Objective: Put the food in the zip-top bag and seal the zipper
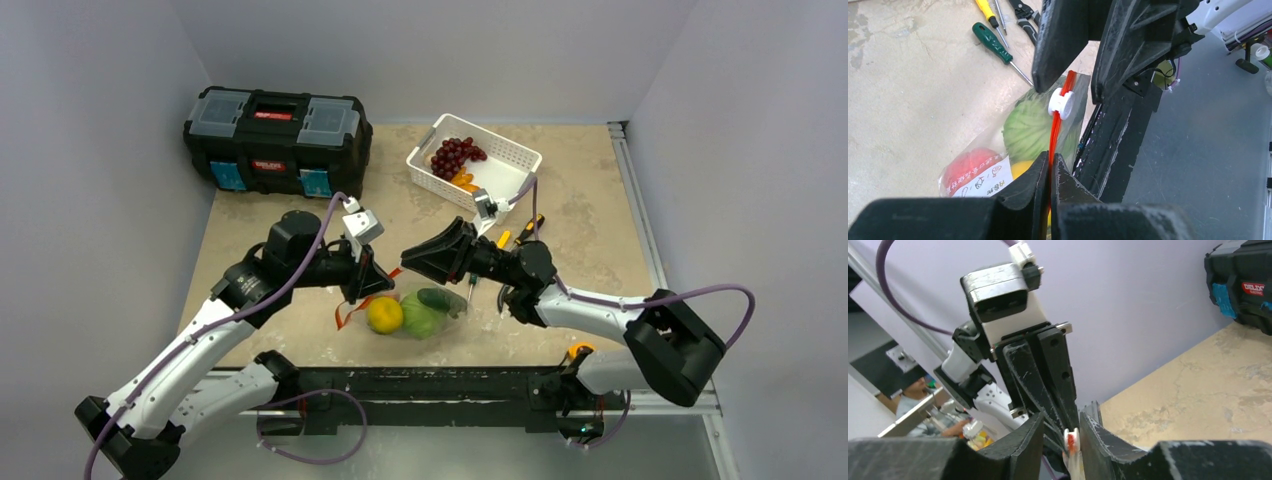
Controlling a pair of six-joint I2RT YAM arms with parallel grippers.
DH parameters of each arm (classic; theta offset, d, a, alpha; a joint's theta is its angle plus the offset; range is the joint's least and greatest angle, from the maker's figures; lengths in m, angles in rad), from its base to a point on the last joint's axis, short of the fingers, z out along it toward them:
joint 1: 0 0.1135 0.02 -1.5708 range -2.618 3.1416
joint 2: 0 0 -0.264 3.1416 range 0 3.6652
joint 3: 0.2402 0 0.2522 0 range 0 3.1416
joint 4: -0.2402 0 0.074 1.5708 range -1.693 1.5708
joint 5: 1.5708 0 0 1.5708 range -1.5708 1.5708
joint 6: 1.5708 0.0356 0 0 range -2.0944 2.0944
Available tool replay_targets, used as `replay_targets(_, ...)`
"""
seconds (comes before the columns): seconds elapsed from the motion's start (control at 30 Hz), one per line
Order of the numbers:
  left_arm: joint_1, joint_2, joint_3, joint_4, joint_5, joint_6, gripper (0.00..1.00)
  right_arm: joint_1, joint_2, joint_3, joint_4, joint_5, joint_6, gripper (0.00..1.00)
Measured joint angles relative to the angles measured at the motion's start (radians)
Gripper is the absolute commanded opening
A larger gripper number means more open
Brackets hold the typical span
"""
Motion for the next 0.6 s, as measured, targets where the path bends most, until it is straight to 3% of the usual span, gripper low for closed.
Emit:
replay_targets(0.1,0.000,-0.003,0.000,0.008,0.002,0.000,0.00,0.000,0.034,0.000,0.033,0.013,0.029,0.18)
replay_targets(0.23,0.000,-0.005,0.000,0.015,0.001,0.000,0.00,0.000,0.068,0.000,0.064,0.024,0.059,0.21)
replay_targets(0.4,0.000,-0.005,-0.001,0.017,0.002,-0.003,0.00,0.000,0.073,0.000,0.100,0.026,0.076,0.17)
replay_targets(0.5,0.000,-0.005,-0.001,0.023,0.005,-0.006,0.00,0.000,0.072,-0.003,0.115,0.033,0.083,0.22)
replay_targets(0.6,0.000,-0.005,-0.002,0.023,0.005,-0.008,0.00,0.000,0.069,-0.012,0.129,0.047,0.088,0.17)
